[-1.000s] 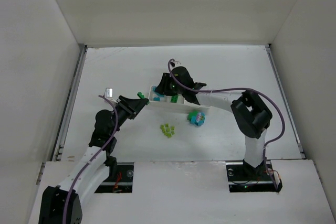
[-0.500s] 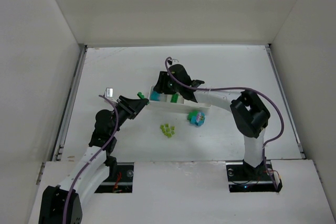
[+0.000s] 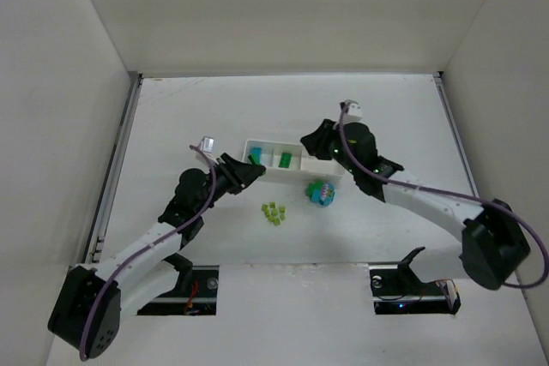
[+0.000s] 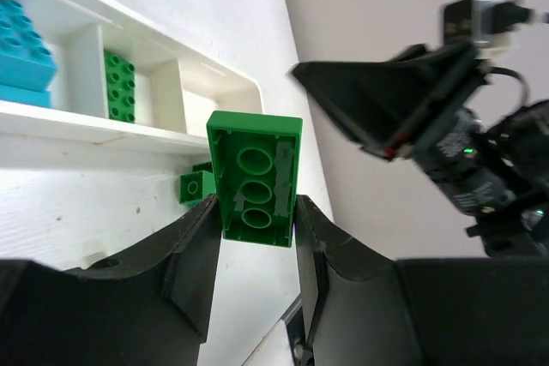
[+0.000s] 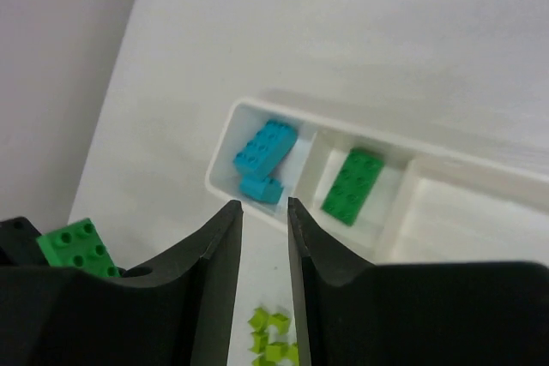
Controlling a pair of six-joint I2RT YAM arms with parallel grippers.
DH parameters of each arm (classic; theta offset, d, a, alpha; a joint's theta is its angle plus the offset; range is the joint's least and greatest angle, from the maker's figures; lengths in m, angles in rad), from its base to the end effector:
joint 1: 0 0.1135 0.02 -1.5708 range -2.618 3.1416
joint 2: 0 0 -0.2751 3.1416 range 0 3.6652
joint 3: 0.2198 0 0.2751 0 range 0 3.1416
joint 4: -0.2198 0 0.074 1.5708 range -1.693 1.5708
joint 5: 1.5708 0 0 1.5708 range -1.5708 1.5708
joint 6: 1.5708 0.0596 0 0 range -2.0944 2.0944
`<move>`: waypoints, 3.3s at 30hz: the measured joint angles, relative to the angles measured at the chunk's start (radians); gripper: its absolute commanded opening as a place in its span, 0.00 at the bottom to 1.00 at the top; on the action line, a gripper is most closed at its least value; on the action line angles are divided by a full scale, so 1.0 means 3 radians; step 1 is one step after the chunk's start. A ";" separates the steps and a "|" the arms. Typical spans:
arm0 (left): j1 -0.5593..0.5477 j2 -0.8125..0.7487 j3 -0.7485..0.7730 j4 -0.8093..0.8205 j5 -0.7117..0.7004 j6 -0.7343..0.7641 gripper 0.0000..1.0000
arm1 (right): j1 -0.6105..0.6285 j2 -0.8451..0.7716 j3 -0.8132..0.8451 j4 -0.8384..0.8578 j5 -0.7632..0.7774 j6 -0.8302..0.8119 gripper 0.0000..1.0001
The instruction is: Sort the legos into containers by color
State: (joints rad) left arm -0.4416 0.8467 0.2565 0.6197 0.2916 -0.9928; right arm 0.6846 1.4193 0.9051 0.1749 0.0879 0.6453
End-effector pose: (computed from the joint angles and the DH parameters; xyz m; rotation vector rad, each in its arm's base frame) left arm 0.1963 -0.1118 0.2239 -0.2139 1.6959 -1.3312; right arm 0.2880 0.2283 0.2612 0.0229 1.9939 0.8011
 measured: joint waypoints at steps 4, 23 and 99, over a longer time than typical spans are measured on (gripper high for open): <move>-0.0439 0.0420 0.0312 -0.0075 -0.0285 0.0243 0.13 | -0.0198 -0.0654 -0.0554 0.0251 0.0179 -0.0008 0.36; -0.1010 0.2076 0.2049 -0.1362 -0.1062 0.0758 0.13 | -0.0345 -0.1464 -0.1335 0.0383 0.0183 0.0009 0.42; -0.0963 0.0795 0.1017 -0.1639 -0.0880 0.0994 0.43 | 0.0590 -0.0629 -0.1225 -0.0856 0.0997 0.0399 1.00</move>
State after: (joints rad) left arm -0.7303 1.0851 0.5617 0.1280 0.0277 -0.6945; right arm 0.8616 1.2304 0.5377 -0.0818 0.3870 0.7650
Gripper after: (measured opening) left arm 0.427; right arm 0.991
